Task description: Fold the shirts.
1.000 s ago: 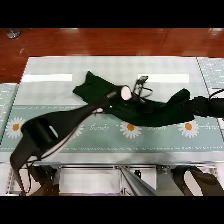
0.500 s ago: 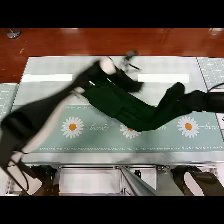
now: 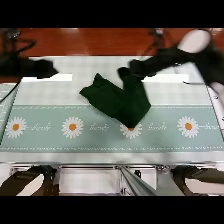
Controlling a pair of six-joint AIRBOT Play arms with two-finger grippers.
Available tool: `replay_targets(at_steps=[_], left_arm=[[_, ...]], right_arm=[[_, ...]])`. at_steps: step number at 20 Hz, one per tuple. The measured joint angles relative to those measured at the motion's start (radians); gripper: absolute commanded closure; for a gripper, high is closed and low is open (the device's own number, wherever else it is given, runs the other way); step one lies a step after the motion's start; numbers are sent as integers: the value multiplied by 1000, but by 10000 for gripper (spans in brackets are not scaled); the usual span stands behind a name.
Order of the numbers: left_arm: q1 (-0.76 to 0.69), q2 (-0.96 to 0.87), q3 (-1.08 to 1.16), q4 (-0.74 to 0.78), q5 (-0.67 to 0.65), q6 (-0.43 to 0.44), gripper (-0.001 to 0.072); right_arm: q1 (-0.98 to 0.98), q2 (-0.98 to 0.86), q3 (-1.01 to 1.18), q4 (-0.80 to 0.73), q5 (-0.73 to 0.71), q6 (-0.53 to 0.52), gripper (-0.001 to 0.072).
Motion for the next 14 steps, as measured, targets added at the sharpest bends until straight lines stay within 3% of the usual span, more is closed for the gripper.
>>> replay_targets(at_steps=[3, 4, 6, 11, 14], left_arm=[[32, 215, -244, -42, 51, -13, 687], [37, 257, -312, -69, 68, -14, 687], [43, 313, -425, -125, 108, -18, 687], [47, 336, -563, -196, 204, -16, 687], [47, 332, -585, -210, 236, -13, 686]], right_arm=[[74, -264, 264, 10, 2, 42, 677], [92, -341, 334, 24, -7, 60, 606], [111, -455, 414, 88, -48, 84, 85], [47, -531, 472, 316, -77, 27, 87], [-84, -452, 476, 361, 61, -15, 86]])
